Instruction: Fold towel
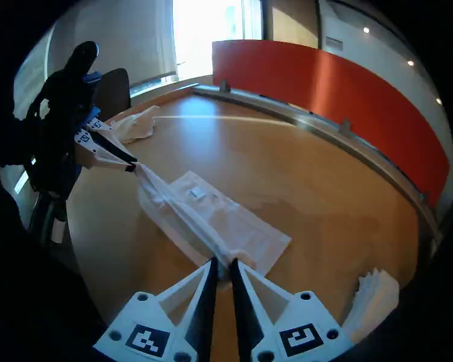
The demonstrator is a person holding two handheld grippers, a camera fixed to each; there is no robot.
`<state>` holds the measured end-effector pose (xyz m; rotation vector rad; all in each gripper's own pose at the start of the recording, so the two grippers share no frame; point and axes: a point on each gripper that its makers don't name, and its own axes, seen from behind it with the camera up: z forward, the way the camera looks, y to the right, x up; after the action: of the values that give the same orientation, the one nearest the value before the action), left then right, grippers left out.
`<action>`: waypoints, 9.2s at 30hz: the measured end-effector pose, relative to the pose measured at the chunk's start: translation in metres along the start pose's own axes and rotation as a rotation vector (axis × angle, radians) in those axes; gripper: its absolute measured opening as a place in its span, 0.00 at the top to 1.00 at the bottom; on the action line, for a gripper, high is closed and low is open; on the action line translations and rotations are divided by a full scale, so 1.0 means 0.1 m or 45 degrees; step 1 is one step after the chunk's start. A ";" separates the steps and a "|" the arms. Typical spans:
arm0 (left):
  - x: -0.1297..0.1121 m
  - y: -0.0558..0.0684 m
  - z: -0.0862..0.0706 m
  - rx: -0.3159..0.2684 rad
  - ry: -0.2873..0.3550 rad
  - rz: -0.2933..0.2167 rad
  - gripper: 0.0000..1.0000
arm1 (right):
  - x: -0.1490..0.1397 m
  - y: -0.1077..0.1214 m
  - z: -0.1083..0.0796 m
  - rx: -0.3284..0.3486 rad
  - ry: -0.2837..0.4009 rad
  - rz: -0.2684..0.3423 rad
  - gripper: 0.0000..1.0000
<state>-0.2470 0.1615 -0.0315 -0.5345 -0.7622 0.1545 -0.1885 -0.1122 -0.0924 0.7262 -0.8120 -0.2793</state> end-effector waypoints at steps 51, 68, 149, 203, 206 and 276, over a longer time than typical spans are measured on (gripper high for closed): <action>-0.04 -0.59 1.04 0.185 -0.086 0.142 0.44 | -0.26 0.78 0.90 -0.159 -0.142 0.118 0.38; -0.07 -0.68 0.83 0.204 -0.059 0.050 0.02 | -0.28 0.78 0.78 -0.178 -0.105 0.110 0.00; -1.19 -0.70 -0.30 0.426 -0.060 -0.367 0.02 | -0.93 0.29 0.64 0.052 -0.229 -0.073 0.82; -1.04 -0.65 -0.27 0.415 -0.034 -0.353 0.02 | 0.34 0.37 -0.37 -0.085 0.076 -0.218 0.93; -1.04 -0.64 -0.27 0.413 -0.033 -0.349 0.02 | 0.35 0.34 -0.34 -0.076 0.075 -0.232 0.93; -1.10 -0.75 -0.41 0.436 -0.017 -0.372 0.02 | 0.17 -0.57 0.43 0.144 -0.010 -0.300 0.23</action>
<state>-0.3024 0.0457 -0.0855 -0.0944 -0.7981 0.0152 -0.2067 -0.1821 -0.1018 0.9298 -0.7545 -0.4510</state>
